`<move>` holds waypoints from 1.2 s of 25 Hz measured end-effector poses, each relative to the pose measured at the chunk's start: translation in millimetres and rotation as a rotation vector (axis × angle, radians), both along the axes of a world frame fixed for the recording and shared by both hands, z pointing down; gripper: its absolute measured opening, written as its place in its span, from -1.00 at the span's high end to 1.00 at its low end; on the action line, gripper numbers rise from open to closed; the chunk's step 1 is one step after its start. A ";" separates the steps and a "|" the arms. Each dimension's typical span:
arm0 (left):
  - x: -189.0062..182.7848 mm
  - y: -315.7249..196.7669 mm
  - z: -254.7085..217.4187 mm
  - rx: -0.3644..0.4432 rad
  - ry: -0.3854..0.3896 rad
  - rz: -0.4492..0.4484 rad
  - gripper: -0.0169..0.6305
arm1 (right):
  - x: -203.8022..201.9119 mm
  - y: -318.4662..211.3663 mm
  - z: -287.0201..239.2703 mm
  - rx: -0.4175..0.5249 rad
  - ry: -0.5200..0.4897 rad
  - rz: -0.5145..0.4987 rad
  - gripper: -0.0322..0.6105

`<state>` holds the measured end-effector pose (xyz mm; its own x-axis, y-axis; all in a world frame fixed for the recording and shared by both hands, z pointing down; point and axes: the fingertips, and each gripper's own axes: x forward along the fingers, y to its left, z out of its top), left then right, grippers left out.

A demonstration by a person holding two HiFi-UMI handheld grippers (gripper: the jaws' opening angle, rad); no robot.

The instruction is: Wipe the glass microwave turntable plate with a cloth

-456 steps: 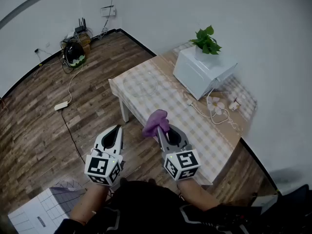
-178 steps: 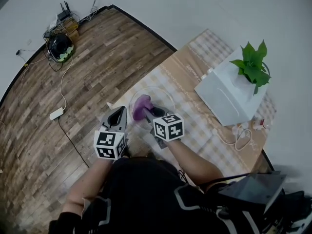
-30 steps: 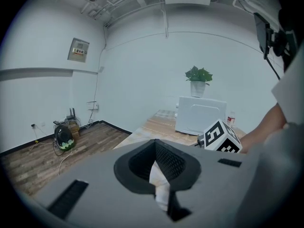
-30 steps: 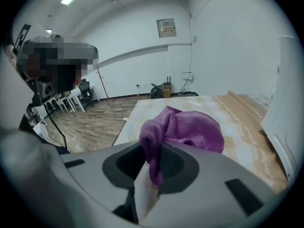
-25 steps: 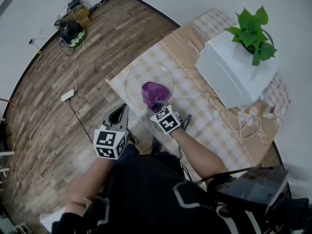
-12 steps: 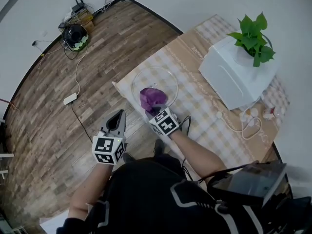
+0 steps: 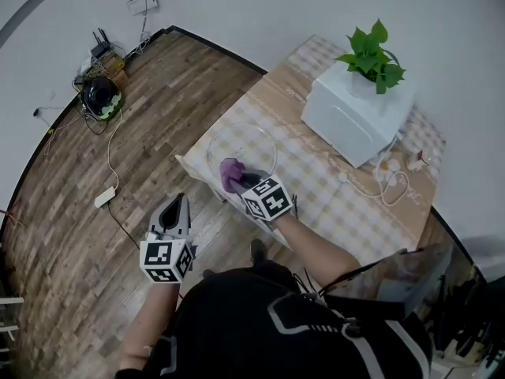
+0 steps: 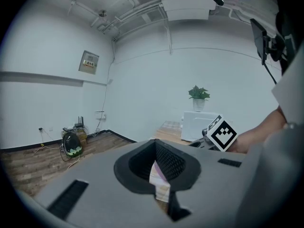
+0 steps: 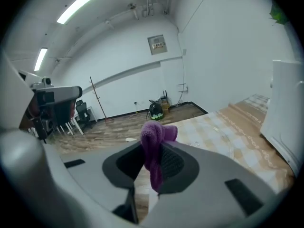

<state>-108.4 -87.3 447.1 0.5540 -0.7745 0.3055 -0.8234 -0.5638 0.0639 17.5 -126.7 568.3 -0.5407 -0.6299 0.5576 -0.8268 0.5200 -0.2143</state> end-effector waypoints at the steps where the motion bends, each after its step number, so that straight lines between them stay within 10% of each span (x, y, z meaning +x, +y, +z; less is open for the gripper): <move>1: -1.7 1.4 -4.7 0.011 0.007 0.010 0.93 | -1.1 0.8 -9.2 0.011 -0.016 0.018 0.66; 12: -9.8 15.8 -54.0 0.123 0.074 0.105 0.93 | -19.2 25.3 -102.5 0.131 -0.169 0.129 0.66; 30: -33.5 1.2 -88.6 0.134 0.159 0.132 0.93 | -24.3 32.9 -188.8 0.369 -0.141 0.198 0.67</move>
